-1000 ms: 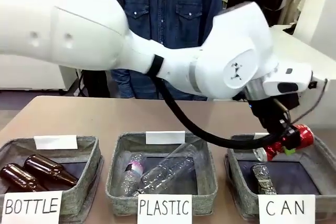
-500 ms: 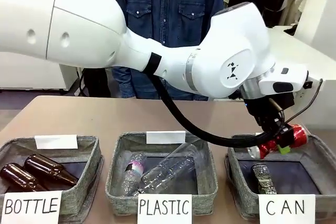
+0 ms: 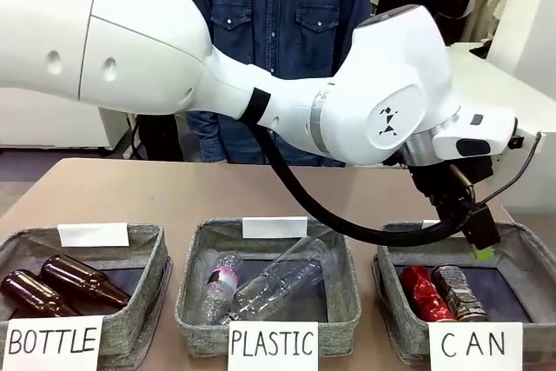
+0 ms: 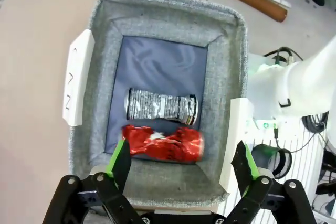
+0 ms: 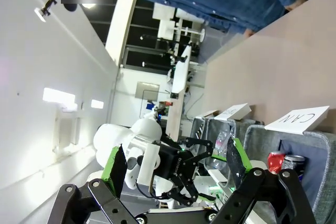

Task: Sort the can waste into the basket.
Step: Pick up the can waste from the table and place it in the right Fabric basket.

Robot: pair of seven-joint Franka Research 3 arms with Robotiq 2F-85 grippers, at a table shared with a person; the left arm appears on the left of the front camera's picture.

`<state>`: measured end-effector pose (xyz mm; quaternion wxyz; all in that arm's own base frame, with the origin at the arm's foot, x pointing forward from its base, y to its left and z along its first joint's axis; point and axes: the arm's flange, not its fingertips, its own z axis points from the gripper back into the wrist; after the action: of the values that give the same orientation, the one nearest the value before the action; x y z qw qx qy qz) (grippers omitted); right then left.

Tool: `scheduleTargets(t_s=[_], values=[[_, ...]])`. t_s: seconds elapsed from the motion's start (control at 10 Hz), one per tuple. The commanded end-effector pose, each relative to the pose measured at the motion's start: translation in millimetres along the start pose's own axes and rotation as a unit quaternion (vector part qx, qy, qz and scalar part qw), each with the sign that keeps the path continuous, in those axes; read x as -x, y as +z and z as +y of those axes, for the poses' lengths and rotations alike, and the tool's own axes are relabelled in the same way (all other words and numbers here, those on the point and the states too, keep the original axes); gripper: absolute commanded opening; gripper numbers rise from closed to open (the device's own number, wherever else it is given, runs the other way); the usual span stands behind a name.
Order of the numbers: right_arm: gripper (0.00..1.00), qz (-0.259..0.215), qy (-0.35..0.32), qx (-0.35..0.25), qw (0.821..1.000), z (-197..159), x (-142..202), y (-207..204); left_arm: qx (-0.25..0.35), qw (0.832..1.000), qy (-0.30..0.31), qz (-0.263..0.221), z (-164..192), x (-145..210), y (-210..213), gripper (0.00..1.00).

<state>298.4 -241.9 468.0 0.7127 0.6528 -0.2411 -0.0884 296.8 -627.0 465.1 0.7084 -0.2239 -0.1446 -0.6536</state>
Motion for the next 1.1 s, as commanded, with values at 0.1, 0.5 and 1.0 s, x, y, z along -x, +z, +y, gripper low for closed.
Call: scheduleTargets(t_s=[0.1, 0.5, 1.0], values=[[1.00, -0.007, -0.001, 0.003, 1.000, 3, 1, 0, 0.005, 1.000, 0.012, 0.016, -3, 9, 13, 1.00], [1.00, 0.118, 0.021, 0.027, 0.992, 13, 8, -84, -0.059, 0.992, 0.107, 0.042, 16, 72, 132, 1.00], [1.00, 0.266, -0.019, 0.067, 0.961, 26, 68, -243, -0.017, 0.935, 0.351, -0.042, 52, 209, 279, 1.00]])
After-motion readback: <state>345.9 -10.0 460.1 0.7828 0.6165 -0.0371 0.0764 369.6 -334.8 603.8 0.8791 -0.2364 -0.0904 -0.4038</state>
